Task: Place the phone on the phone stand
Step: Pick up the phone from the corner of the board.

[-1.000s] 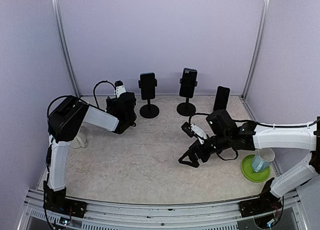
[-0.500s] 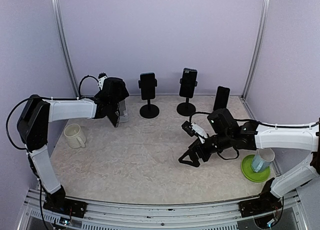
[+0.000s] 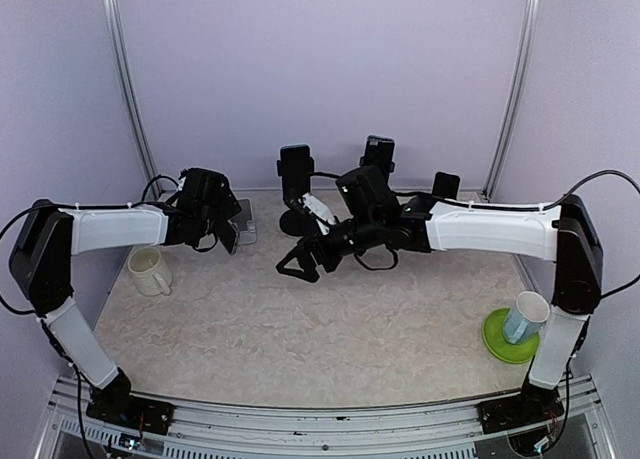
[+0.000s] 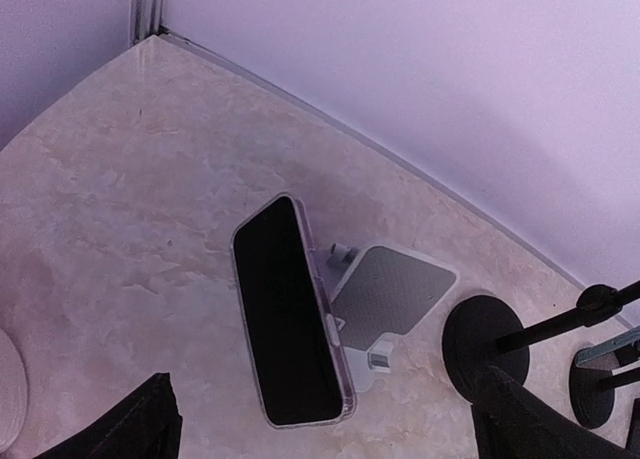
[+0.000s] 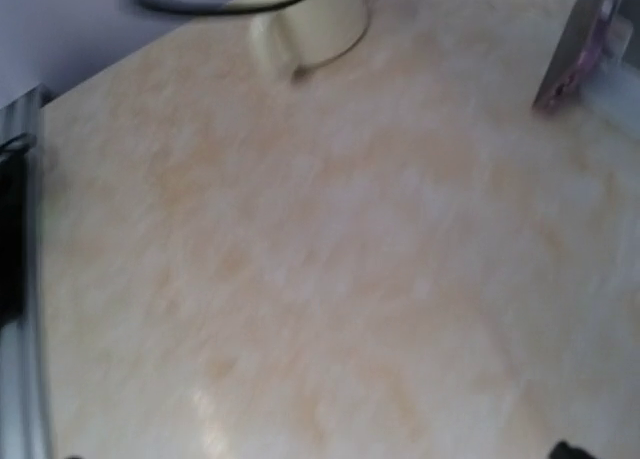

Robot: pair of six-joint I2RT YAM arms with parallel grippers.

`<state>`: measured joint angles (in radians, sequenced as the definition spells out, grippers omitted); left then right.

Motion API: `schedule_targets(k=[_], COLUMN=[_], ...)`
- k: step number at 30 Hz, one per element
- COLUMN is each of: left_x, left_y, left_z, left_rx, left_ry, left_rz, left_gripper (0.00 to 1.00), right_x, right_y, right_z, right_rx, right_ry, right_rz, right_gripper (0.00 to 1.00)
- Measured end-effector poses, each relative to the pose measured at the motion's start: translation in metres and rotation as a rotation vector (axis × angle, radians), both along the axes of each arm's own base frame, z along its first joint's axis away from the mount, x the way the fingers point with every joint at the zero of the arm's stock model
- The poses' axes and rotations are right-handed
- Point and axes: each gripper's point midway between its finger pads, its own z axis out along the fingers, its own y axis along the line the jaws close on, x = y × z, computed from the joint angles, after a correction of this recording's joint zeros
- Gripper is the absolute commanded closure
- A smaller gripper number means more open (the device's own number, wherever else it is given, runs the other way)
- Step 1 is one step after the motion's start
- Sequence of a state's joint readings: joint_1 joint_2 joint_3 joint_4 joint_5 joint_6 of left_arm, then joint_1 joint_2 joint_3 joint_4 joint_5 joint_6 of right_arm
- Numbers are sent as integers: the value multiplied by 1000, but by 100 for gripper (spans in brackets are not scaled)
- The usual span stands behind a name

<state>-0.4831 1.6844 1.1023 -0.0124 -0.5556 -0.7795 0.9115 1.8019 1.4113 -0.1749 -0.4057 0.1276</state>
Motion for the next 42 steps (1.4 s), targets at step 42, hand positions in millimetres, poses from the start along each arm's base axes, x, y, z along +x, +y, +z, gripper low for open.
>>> schedule_targets(k=[42], left_x=[-30], left_y=[49], left_z=[4], left_rx=[-98], left_ry=[100], left_rz=[47], left_gripper=[1], right_x=[111], right_y=[94], right_z=[-139], right_rx=[127], right_ry=[87], right_rz=[-233], right_gripper=[0])
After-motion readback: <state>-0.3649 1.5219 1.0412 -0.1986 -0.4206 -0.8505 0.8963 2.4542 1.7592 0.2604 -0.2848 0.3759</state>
